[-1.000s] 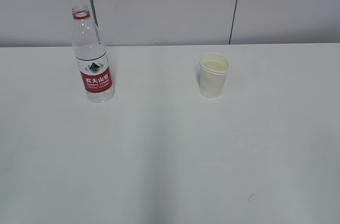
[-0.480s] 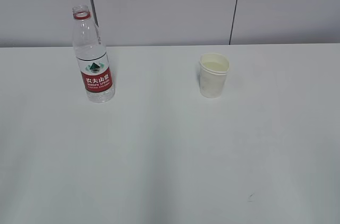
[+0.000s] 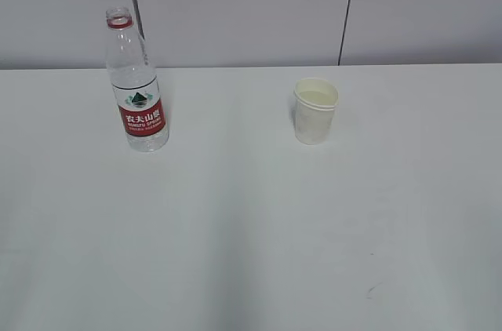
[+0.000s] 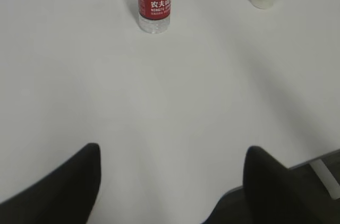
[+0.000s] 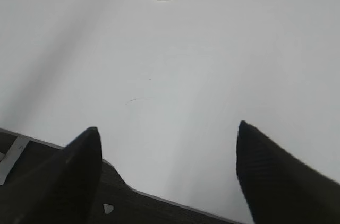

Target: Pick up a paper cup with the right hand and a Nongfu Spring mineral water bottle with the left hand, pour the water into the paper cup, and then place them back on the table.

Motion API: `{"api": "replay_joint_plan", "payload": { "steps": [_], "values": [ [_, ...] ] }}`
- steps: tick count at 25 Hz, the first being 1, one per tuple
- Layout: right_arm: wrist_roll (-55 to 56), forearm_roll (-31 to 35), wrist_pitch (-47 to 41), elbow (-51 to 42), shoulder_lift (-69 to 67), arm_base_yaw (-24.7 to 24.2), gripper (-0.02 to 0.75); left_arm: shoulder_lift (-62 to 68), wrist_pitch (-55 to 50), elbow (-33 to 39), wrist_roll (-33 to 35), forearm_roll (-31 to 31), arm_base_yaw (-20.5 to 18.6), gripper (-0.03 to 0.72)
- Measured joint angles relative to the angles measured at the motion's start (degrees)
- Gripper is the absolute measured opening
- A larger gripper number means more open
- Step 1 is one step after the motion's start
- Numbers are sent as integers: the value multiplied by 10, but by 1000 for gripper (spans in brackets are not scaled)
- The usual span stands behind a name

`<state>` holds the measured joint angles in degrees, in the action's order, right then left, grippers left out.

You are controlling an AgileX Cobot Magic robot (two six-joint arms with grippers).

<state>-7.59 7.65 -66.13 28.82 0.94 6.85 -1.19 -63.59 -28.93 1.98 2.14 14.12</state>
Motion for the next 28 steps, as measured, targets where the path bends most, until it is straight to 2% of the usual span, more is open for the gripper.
{"api": "replay_joint_plan", "payload": {
  "steps": [23,28],
  "values": [
    [-1,-46,0,0,0,0,588,0,-1,0,-25,-21,0,510],
    [-1,-46,0,0,0,0,588,0,-1,0,-25,-25,-36,510]
  ]
}}
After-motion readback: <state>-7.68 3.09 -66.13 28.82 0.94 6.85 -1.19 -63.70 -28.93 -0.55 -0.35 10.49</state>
